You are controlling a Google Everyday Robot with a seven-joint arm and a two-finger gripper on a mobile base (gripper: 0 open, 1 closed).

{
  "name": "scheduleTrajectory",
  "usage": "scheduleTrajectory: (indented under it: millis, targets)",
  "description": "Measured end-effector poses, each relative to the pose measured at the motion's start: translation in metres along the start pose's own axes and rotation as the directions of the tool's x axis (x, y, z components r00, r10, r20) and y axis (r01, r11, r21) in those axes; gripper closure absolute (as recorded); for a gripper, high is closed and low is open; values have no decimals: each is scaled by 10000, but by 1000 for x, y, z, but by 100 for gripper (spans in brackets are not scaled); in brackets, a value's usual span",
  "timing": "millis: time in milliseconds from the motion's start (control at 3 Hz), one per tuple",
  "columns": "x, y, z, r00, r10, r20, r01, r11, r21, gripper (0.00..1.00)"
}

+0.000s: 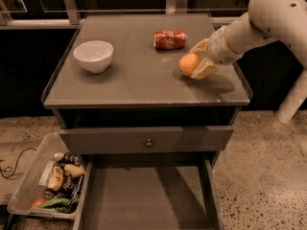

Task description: Pick orange from middle drawer and place on counter

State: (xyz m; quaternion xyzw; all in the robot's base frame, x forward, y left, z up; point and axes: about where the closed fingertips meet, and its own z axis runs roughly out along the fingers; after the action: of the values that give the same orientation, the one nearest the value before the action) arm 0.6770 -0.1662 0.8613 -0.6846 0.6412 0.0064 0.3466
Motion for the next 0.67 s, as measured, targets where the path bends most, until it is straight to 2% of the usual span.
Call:
scheduleTrajectory:
  millis: [667]
  targets:
    - [0,0,0,10000,0,1,0,10000,-2,11]
